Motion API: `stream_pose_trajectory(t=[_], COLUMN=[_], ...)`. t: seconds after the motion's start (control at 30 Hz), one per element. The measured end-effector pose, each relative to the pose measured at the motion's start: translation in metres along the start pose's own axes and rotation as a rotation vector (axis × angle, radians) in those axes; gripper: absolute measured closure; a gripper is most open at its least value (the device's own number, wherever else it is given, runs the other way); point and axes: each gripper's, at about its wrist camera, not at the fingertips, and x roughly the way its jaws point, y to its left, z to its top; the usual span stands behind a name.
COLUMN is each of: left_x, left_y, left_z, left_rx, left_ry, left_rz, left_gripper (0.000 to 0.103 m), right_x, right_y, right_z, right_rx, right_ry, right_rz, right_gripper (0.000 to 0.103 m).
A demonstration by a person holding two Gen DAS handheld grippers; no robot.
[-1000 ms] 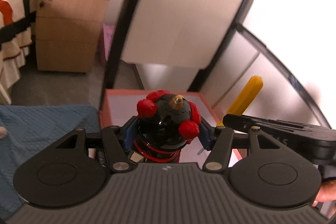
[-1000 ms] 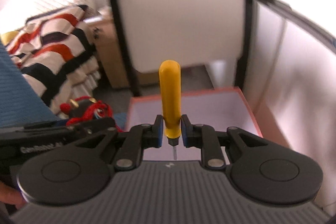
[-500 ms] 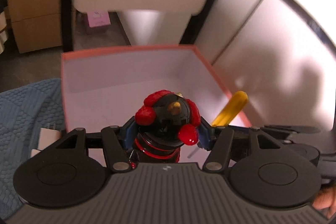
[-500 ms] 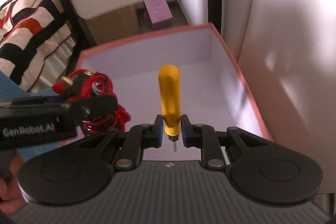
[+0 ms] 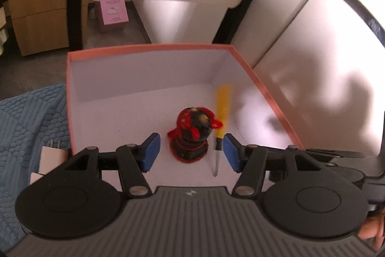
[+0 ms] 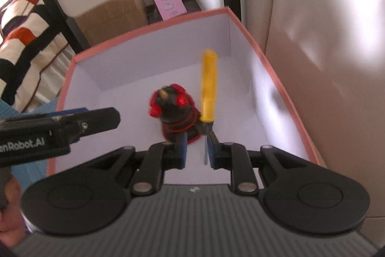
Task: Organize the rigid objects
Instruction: 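Open left tool over pink box while right tool releases screwdriver inside, then withdraw both tools from the box back over the blanket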
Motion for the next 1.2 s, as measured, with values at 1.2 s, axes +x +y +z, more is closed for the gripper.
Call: stream_pose_trajectory(t=[1.2], left_x=[-0.276], left_y=[0.054], left_z=[-0.145], left_rx=[0.009], left_ry=[-0.433], left_rz=[0.094], left_gripper=[0.039], right_x=[-0.155], right_y=[0.134], right_z=[-0.097], right_rx=[-0.151], right_ry=[-0.294], right_rz=[0.222], right_gripper=[0.08])
